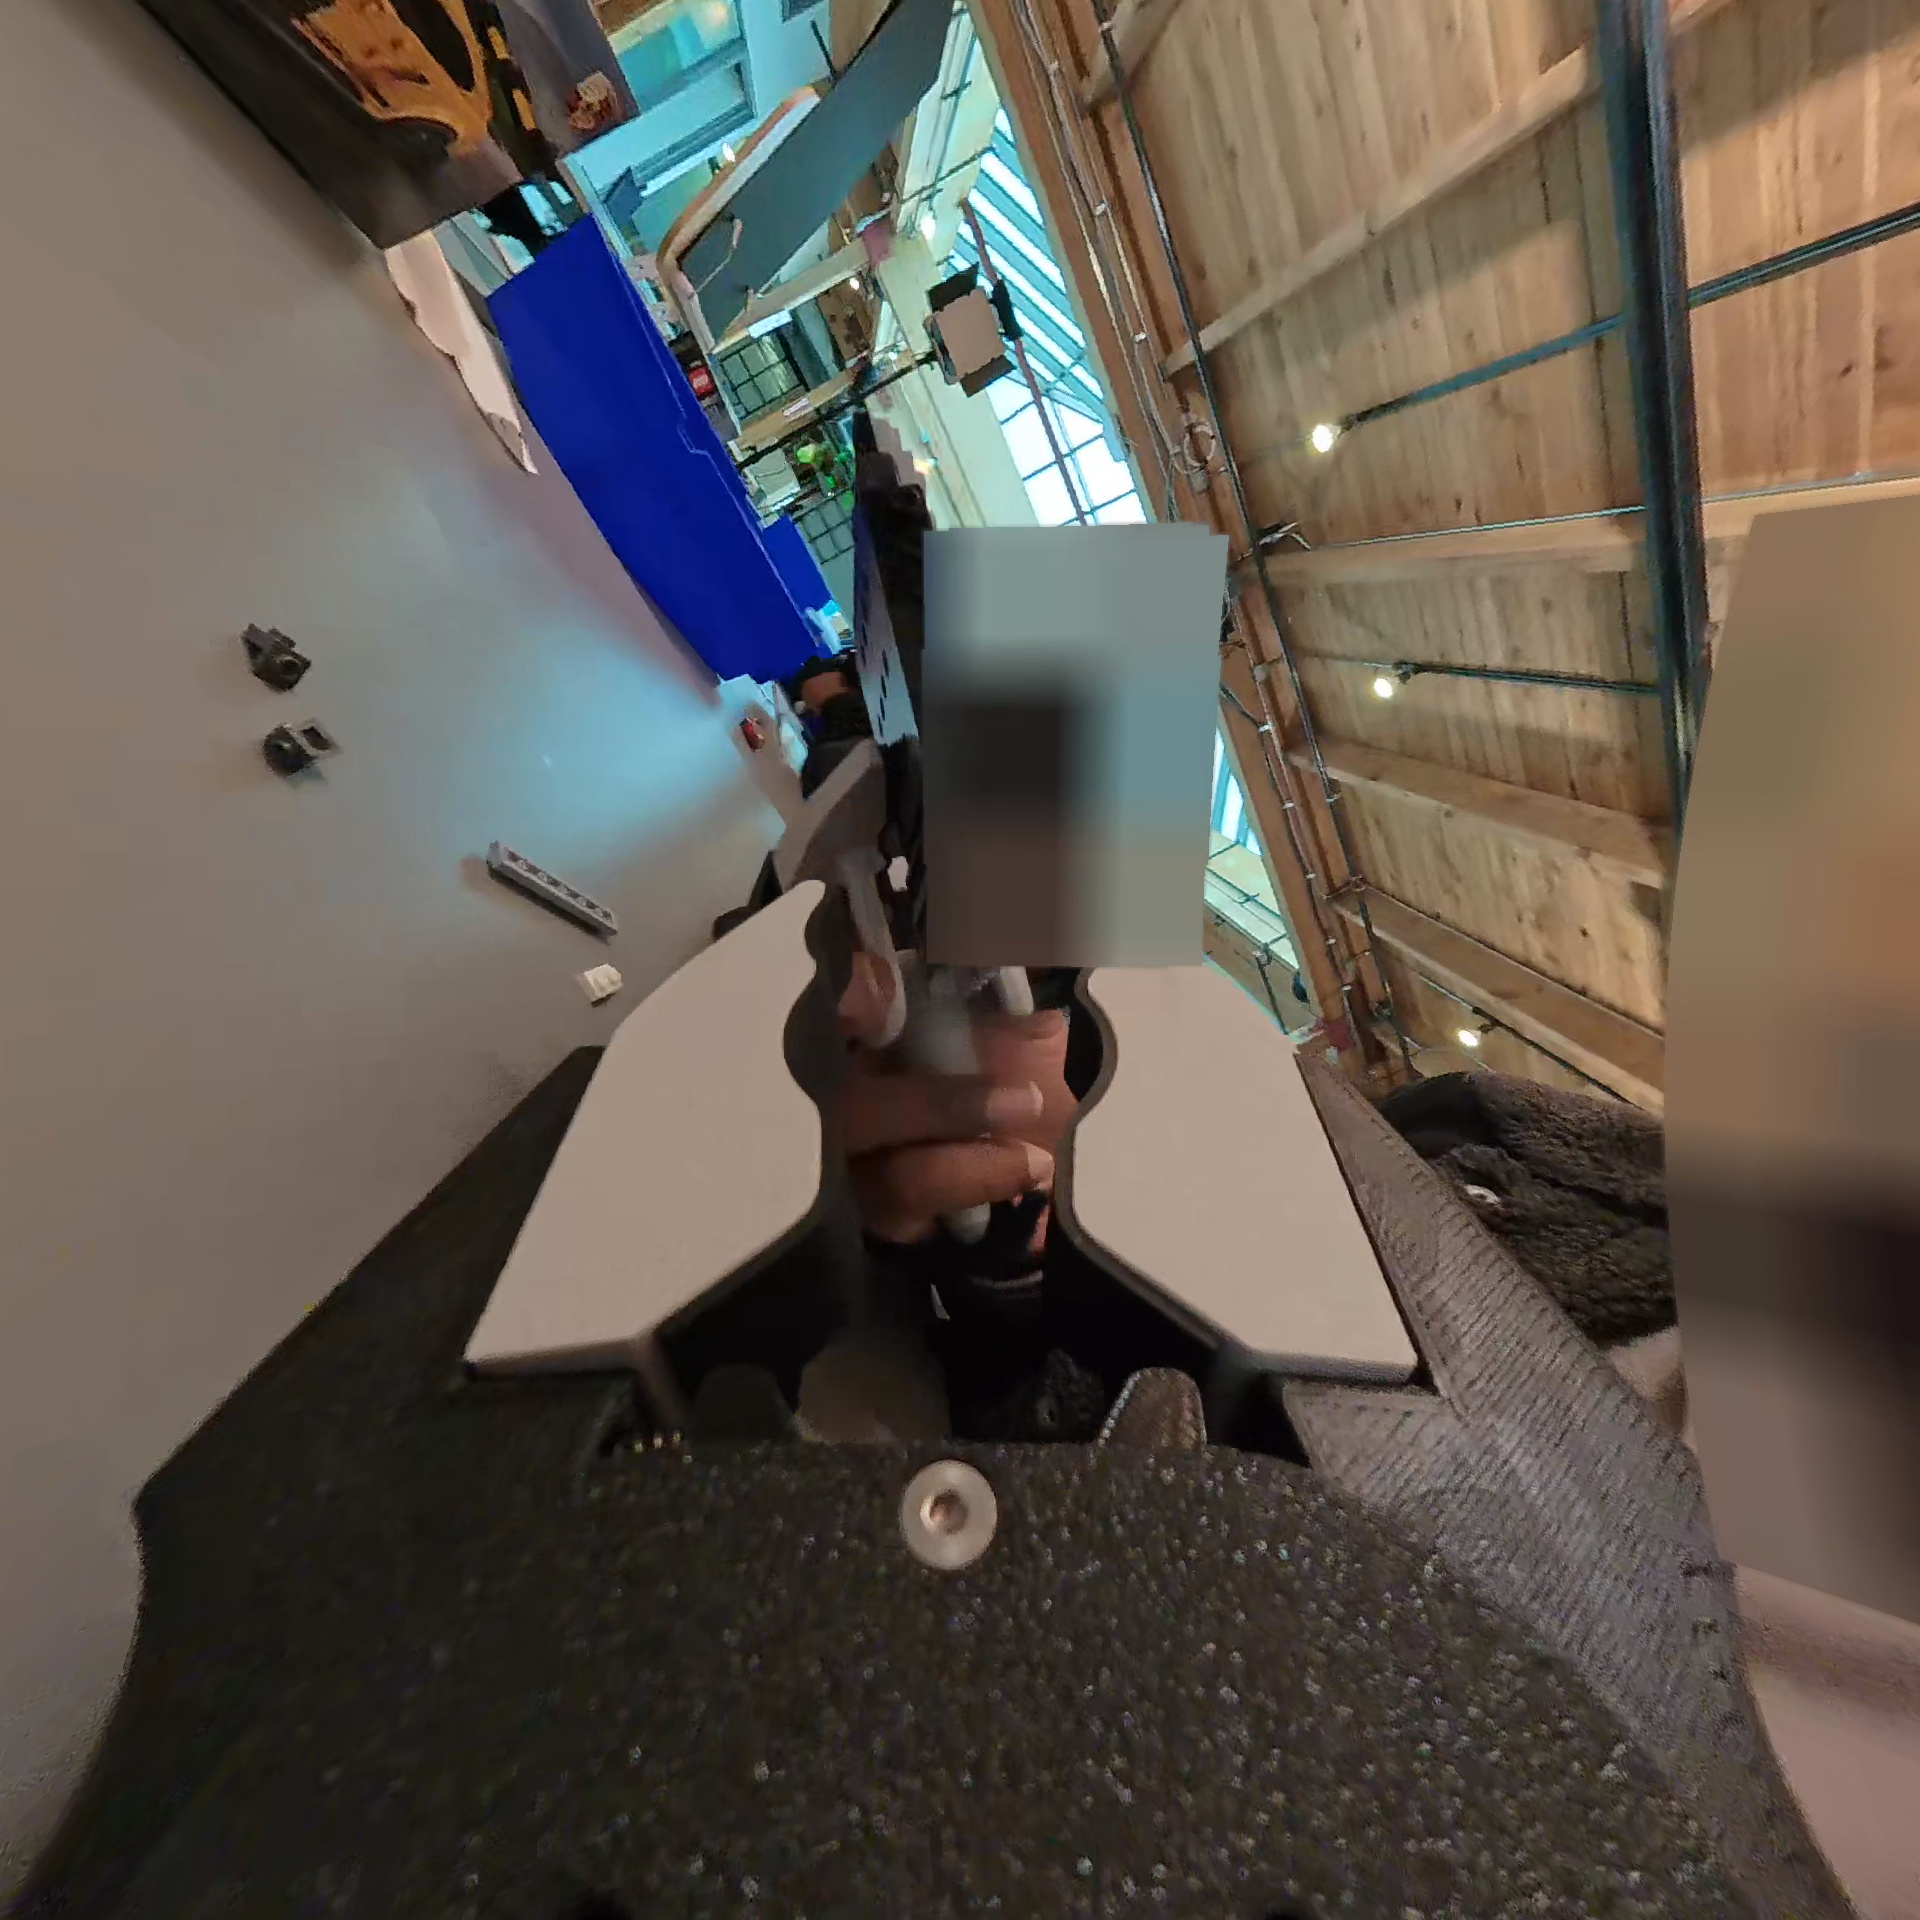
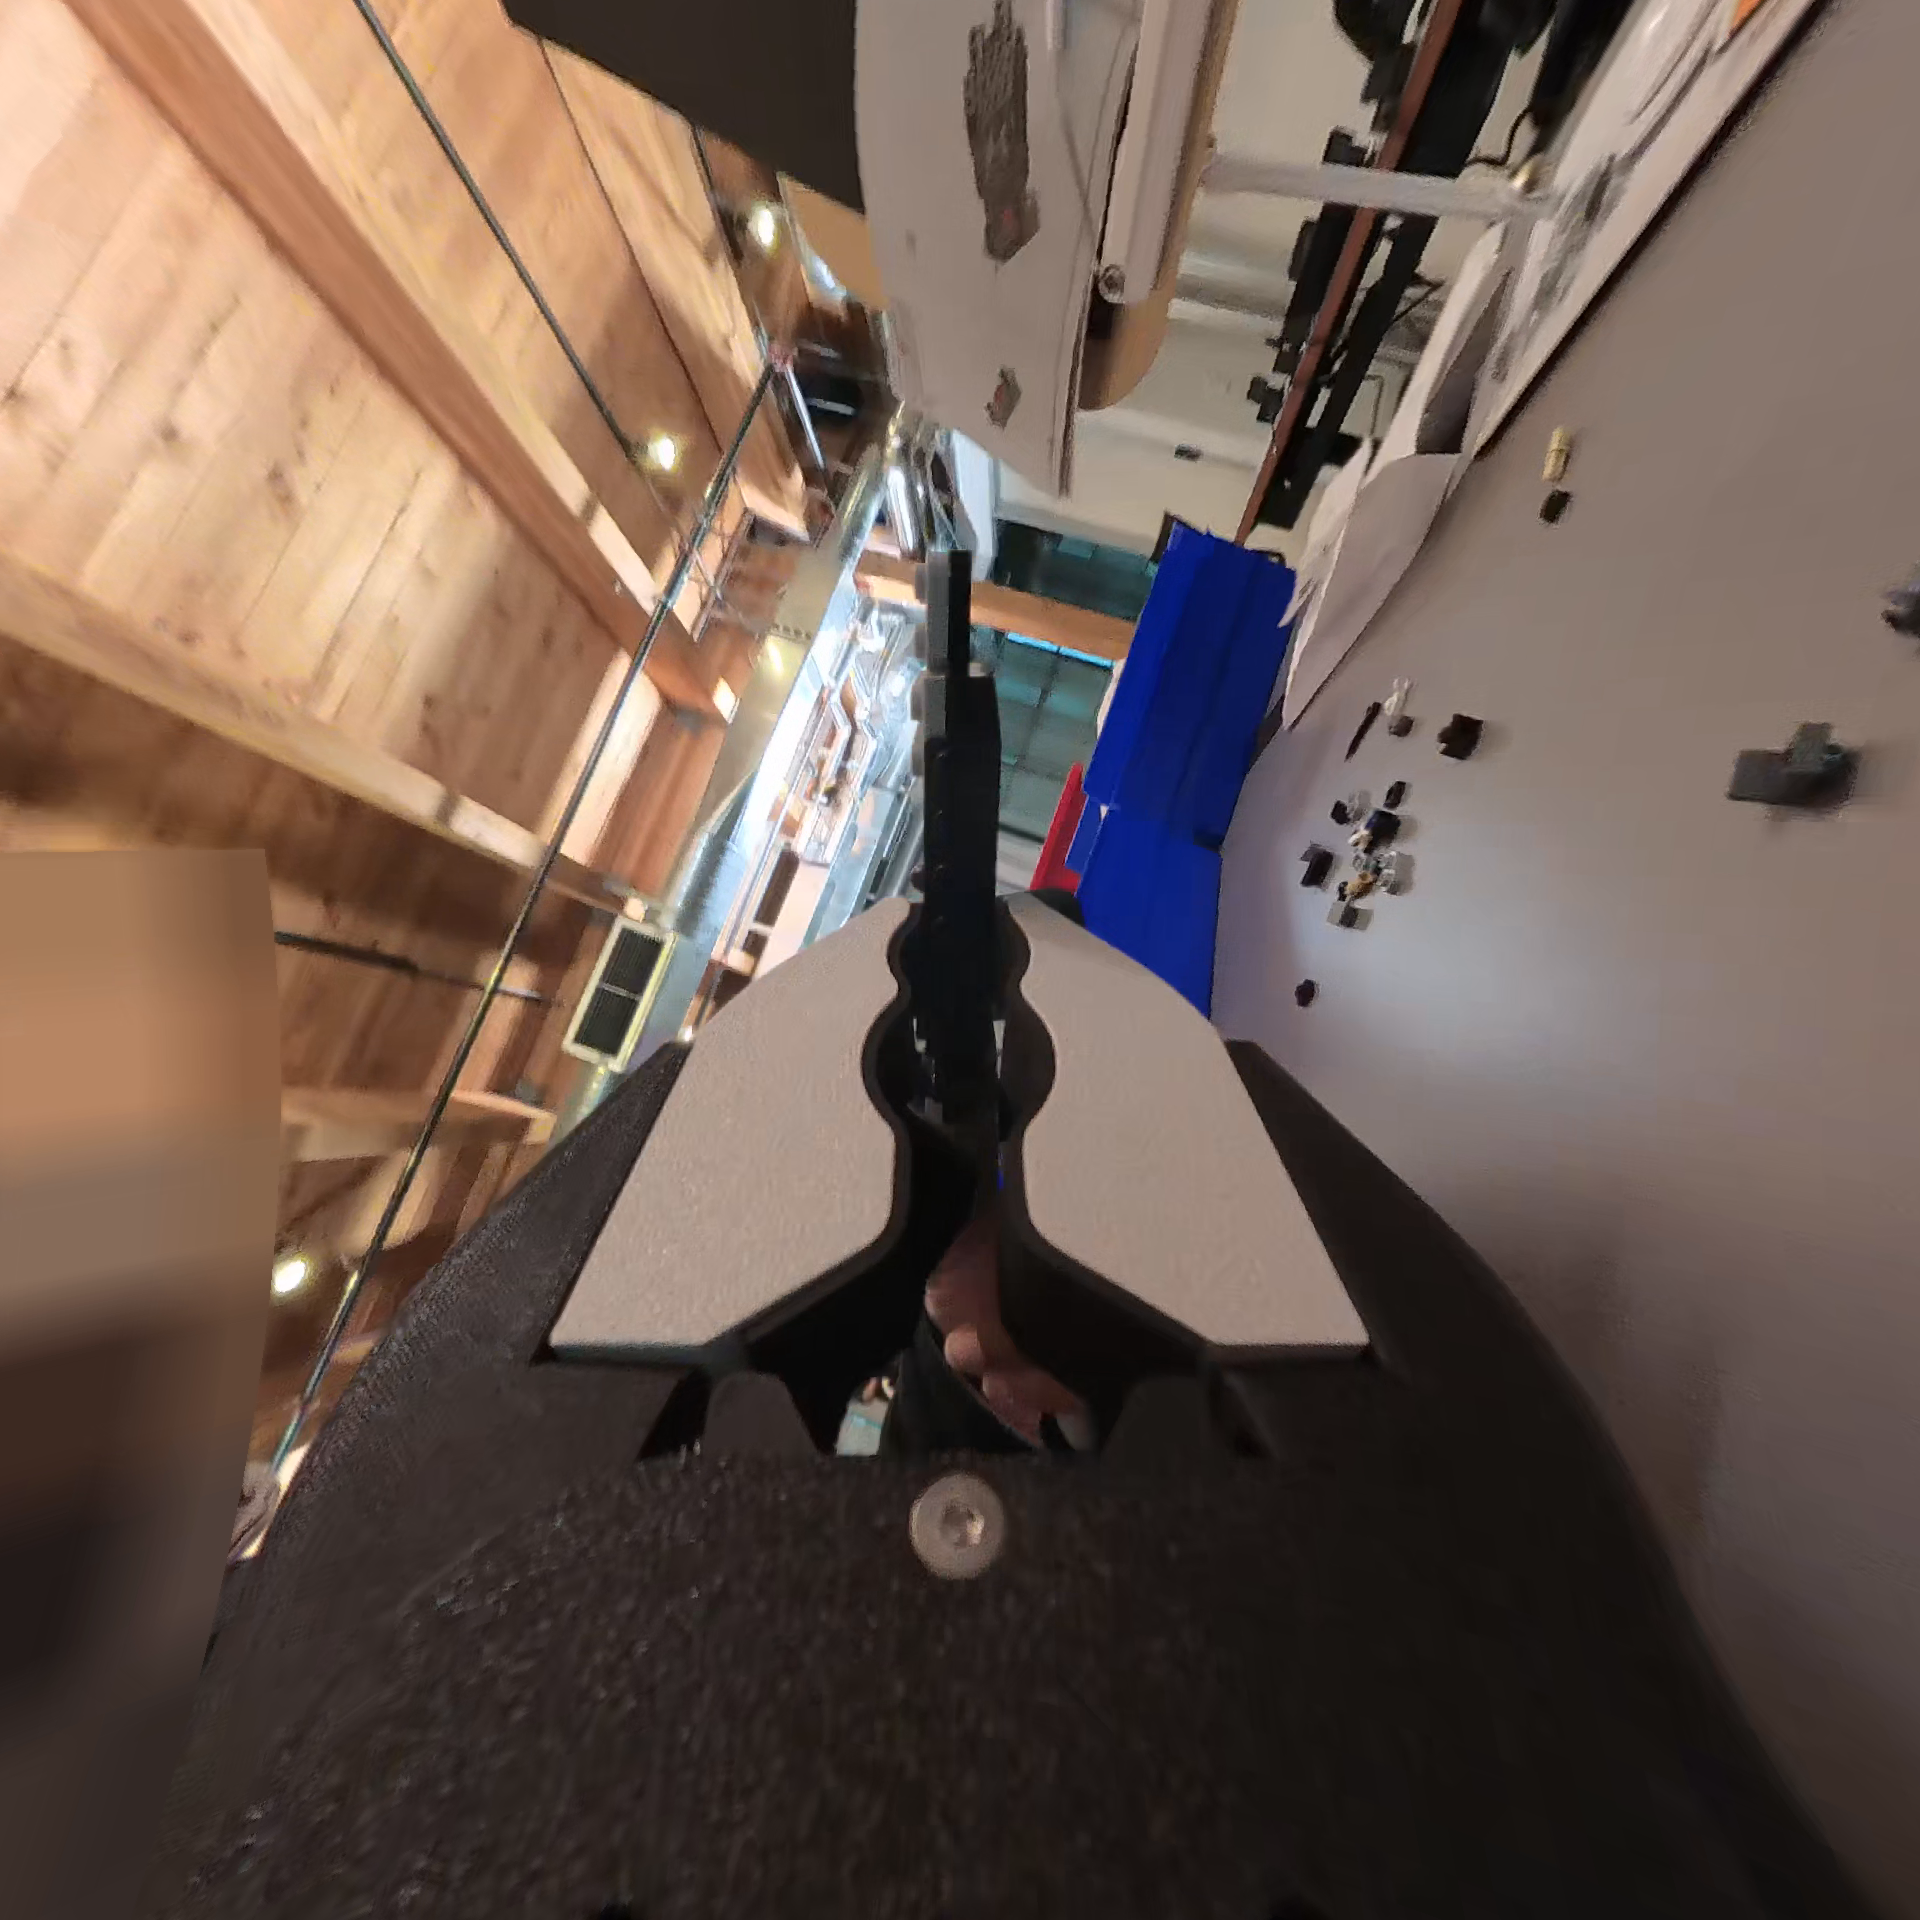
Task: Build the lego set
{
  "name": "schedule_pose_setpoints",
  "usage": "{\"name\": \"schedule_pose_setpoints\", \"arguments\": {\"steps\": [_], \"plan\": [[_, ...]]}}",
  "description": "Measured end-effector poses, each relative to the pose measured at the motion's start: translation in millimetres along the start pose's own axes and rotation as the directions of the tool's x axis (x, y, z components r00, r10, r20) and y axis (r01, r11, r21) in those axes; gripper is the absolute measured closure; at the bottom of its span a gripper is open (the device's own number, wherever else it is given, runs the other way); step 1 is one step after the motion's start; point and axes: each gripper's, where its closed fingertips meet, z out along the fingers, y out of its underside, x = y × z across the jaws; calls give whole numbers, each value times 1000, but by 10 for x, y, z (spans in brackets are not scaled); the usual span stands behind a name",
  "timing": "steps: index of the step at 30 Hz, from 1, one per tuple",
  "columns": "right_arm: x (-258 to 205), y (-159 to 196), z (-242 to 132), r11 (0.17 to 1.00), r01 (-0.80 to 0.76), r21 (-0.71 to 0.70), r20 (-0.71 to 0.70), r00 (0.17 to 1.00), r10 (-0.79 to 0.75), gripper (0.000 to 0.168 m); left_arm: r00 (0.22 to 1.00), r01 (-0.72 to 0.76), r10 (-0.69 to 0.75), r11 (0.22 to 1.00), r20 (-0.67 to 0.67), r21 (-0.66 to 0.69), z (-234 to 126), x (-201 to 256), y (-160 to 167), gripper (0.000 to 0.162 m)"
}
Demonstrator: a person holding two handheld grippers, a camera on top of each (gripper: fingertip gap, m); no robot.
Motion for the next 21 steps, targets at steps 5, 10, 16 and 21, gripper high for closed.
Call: {"name": "schedule_pose_setpoints", "arguments": {"steps": [5, 10, 16, 21], "plan": [[89, 41, 49, 999, -14, 46, -10, 1000, 15, 157, 998, -37, 37, 999, 59, -2, -2, -79, -28, 145], [0, -25, -125, 990, 116, -80, -83, 989, -122, 142, 991, 131, -131, 990, -12, -58, -127, -53, -40, 146], [13, -296, -506, 706, 499, -502, -176, 740, -649, 133, 977, 214, -213, 962, 24, -171, -145, -124, 92, 146], [201, -32, -398, 622, 308, -720, -84, 851, -519, 129, 973, 231, -227, 943, 44, -240, -88, -147, 275, 147]]}}
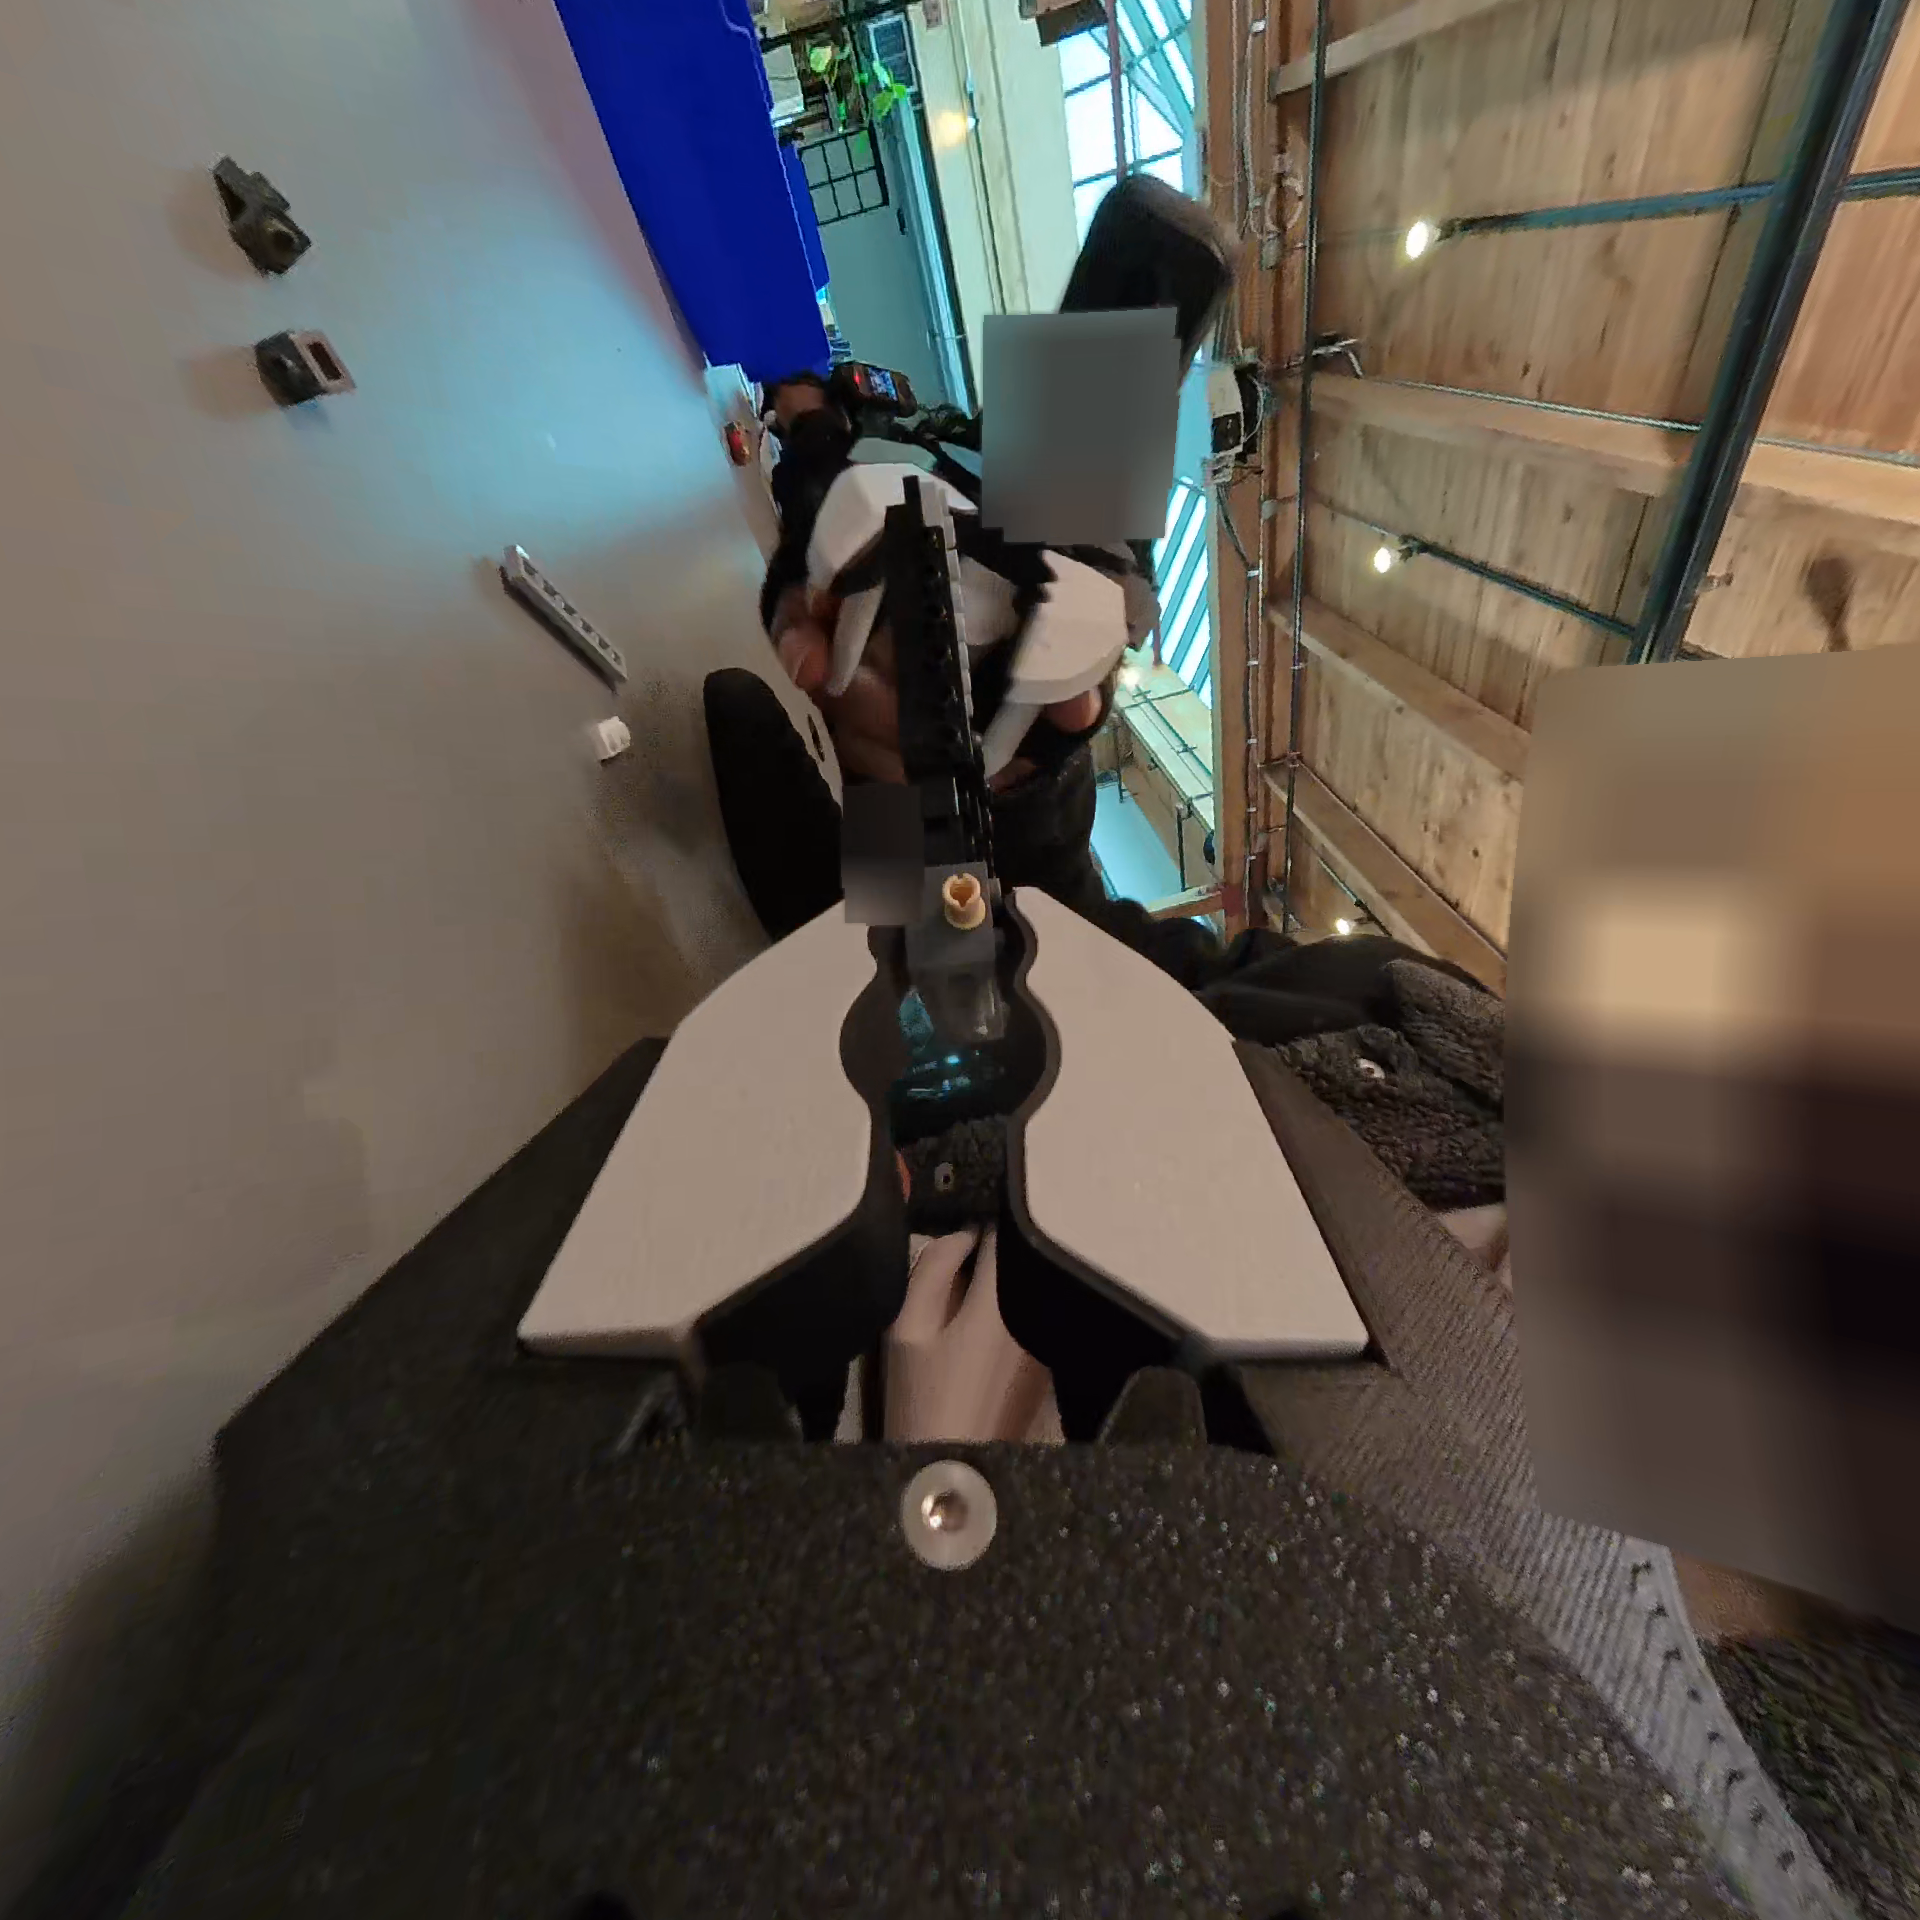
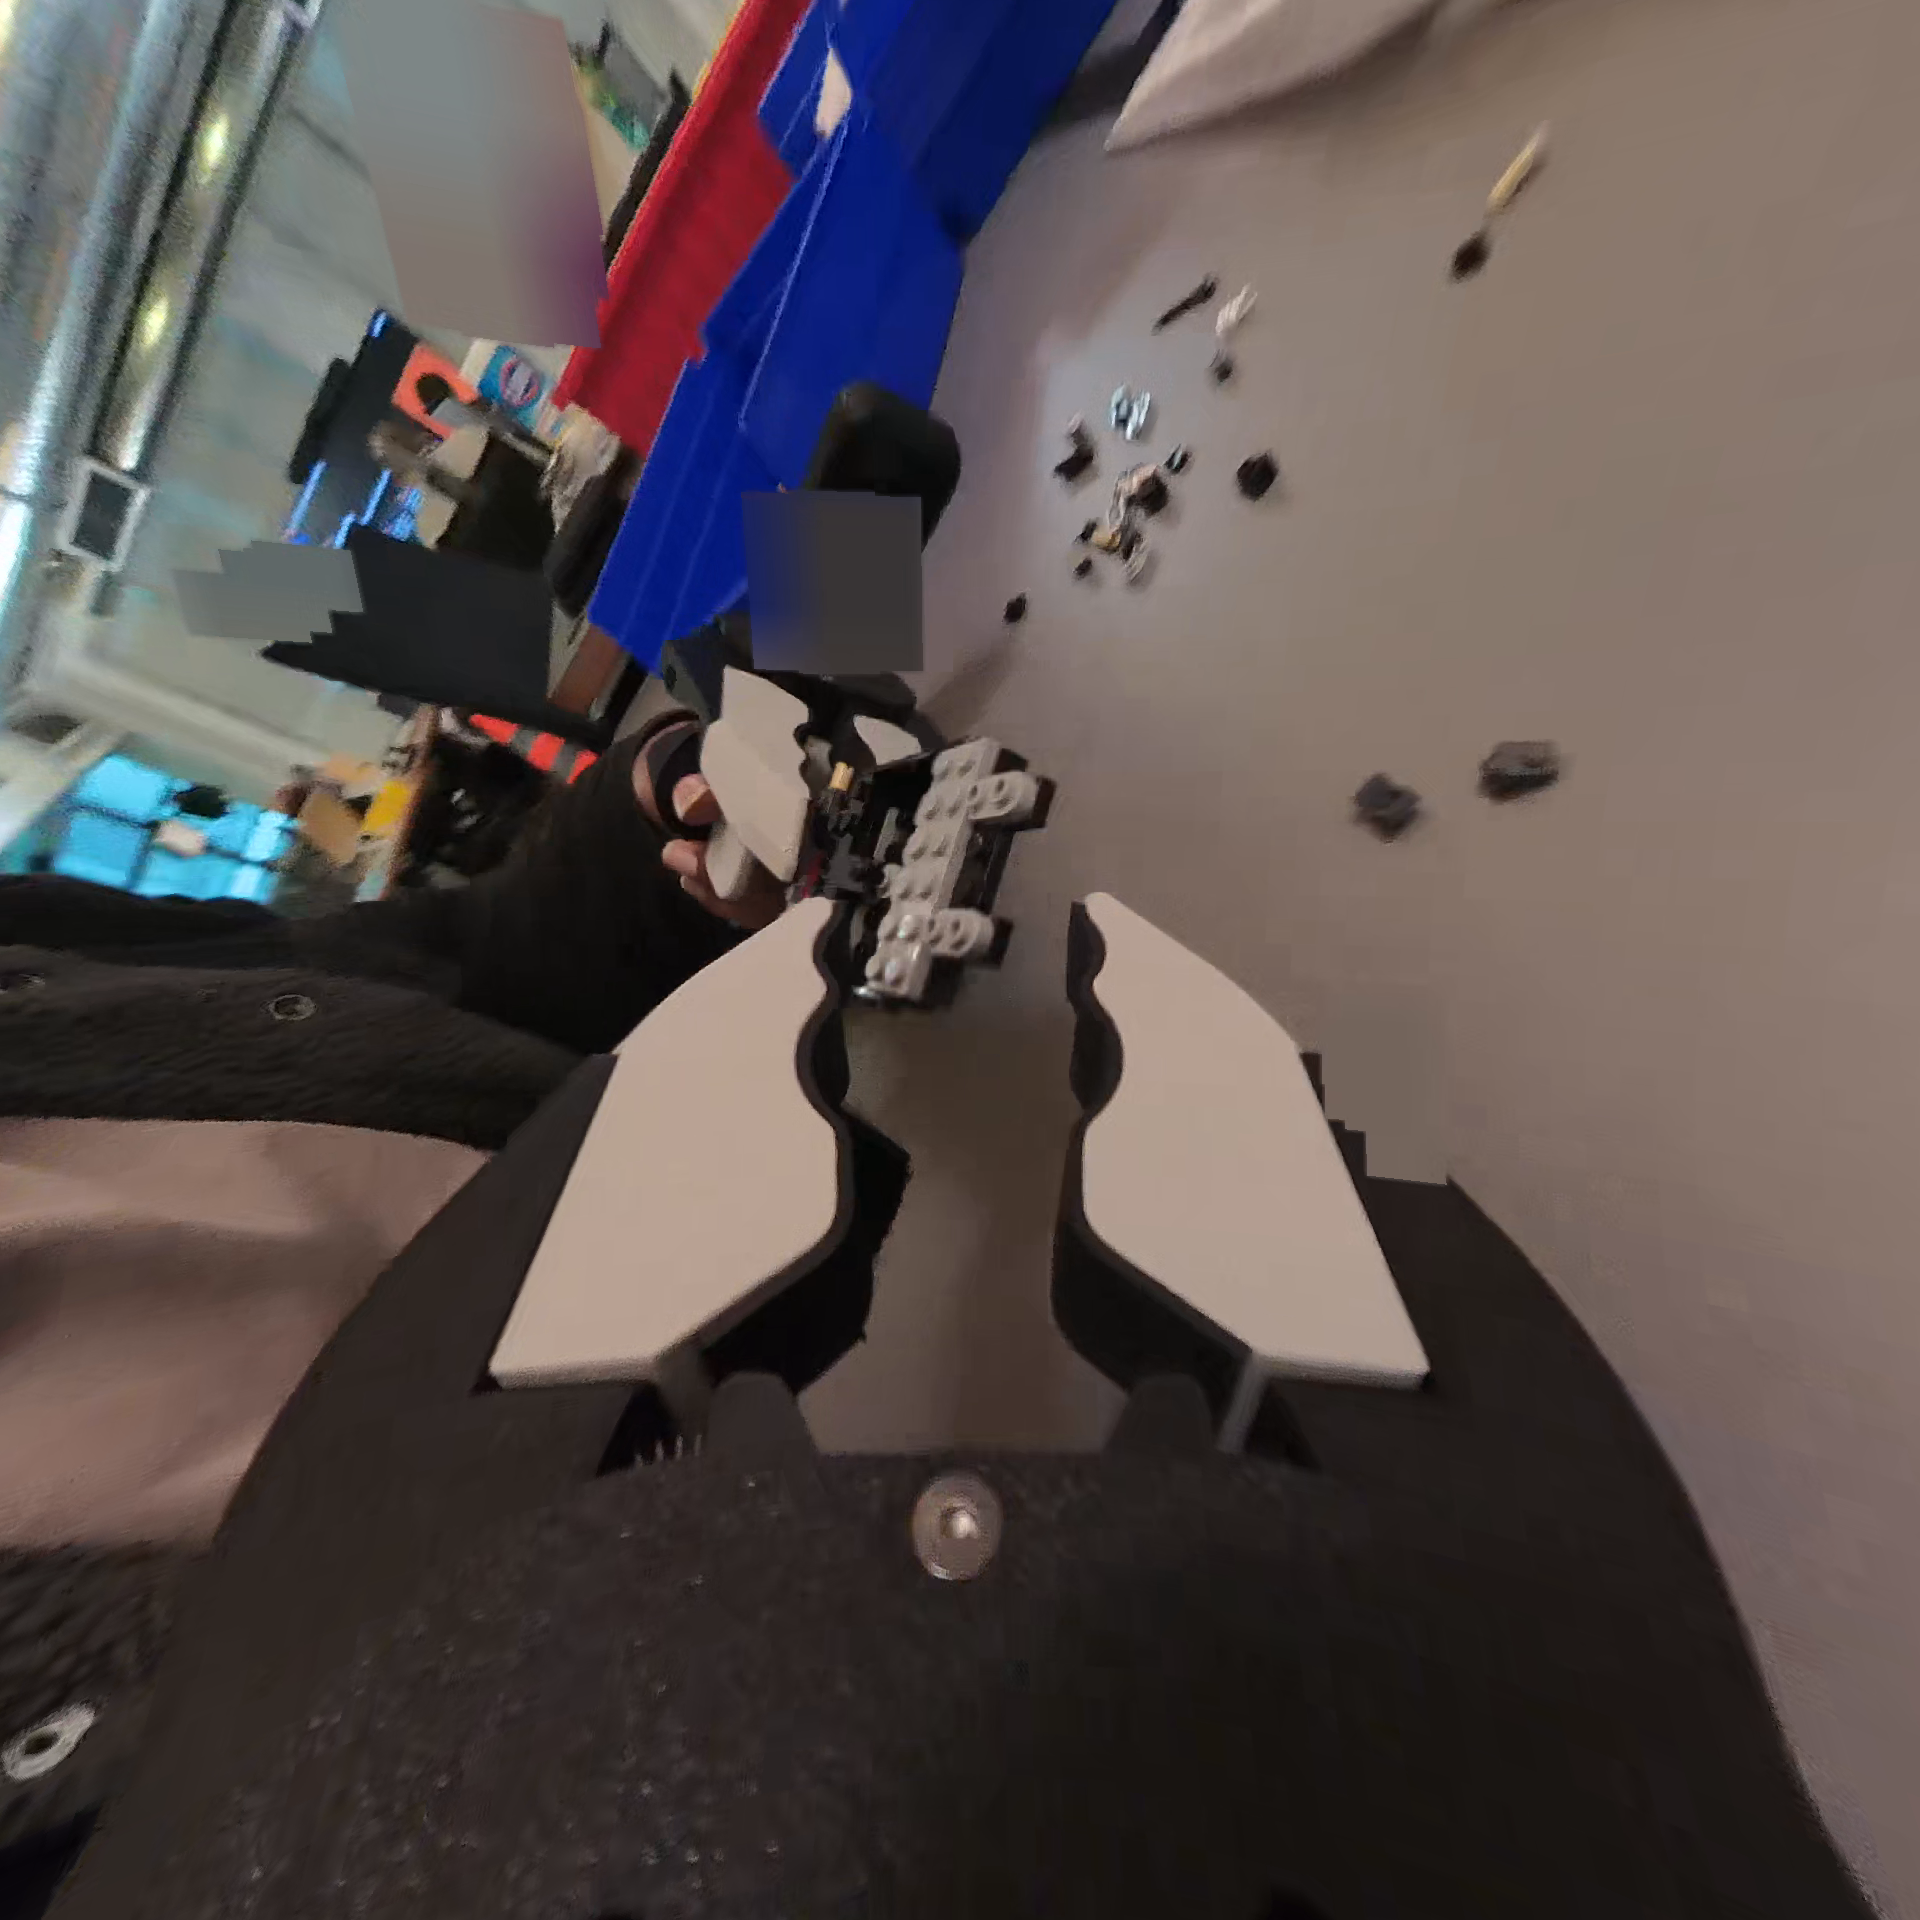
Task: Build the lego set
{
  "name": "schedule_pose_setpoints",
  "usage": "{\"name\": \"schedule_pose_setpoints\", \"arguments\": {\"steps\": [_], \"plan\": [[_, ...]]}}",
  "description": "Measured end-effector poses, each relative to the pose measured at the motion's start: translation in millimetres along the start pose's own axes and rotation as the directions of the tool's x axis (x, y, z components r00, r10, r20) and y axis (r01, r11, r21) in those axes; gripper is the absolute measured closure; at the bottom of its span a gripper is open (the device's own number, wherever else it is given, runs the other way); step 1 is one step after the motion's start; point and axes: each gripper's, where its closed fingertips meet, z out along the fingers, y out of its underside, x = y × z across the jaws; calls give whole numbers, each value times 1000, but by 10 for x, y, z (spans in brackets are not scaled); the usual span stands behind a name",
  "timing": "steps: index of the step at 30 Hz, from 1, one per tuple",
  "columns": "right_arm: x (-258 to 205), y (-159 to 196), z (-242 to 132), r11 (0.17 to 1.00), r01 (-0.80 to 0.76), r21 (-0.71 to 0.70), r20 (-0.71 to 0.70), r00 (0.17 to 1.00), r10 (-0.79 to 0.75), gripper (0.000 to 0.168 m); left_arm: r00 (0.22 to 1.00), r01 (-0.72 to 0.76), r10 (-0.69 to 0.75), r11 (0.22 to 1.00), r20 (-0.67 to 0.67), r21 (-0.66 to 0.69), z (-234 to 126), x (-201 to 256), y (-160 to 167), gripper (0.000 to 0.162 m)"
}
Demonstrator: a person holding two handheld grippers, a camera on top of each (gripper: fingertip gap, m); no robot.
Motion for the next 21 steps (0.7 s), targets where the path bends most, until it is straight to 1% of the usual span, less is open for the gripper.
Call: {"name": "schedule_pose_setpoints", "arguments": {"steps": [1, 2, 4, 6, 8, 9, 10, 11, 12, 13, 14, 16, 18, 19, 21], "plan": [[20, 40, 67, 999, -30, -35, 27, 999, 31, 136, 1000, -3, 3, 1000, 7, -2, 0, -9, 6, 147], [-14, 32, 110, 998, -56, -34, 84, 995, 58, 148, 1000, -7, 7, 1000, 19, 1, -10, -30, 4, 146], [-22, -5, 144, 993, -117, -26, 153, 981, 120, 153, 999, -16, 16, 1000, 37, 15, -44, -57, -26, 146], [26, -27, 172, 987, -158, -13, 172, 972, 158, 155, 992, -86, 82, 996, 98, 36, -74, -96, -86, 145], [94, -65, 188, 975, -222, 8, 190, 958, 217, 156, 968, -193, 181, 980, 176, 52, -131, -113, -176, 126], [142, -58, 201, 973, -232, 1, 184, 956, 228, 156, 932, -274, 256, 961, 258, 39, -177, -160, -217, 120], [195, -36, 220, 972, -233, -16, 164, 959, 233, 156, 860, -378, 355, 926, 366, -9, -237, -237, -254, 116], [250, -11, 243, 973, -230, -35, 137, 963, 233, 156, 745, -484, 466, 870, 477, -95, -309, -326, -288, 112], [293, 11, 267, 972, -229, -54, 115, 965, 234, 156, 607, -564, 564, 802, 560, -197, -379, -401, -319, 108], [322, 33, 292, 970, -231, -77, 97, 966, 238, 156, 487, -610, 636, 738, 598, -288, -417, -444, -332, 106], [344, 59, 320, 968, -228, -101, 78, 969, 236, 156, 413, -627, 683, 693, 603, -355, -418, -472, -314, 104], [388, 121, 379, 967, -203, -151, 27, 977, 209, 156, 366, -610, 723, 662, 586, -435, -378, -551, -230, 97], [387, 135, 428, 966, -191, -176, 9, 981, 196, 155, 318, -582, 753, 634, 576, -509, -363, -656, -157, 87], [396, 134, 448, 967, -180, -180, -7, 983, 182, 155, 286, -571, 769, 615, 571, -543, -361, -696, -135, 85], [401, 114, 481, 974, -151, -171, -30, 989, 148, 154, 232, -561, 797, 578, 558, -593, -352, -739, -110, 88]]}}
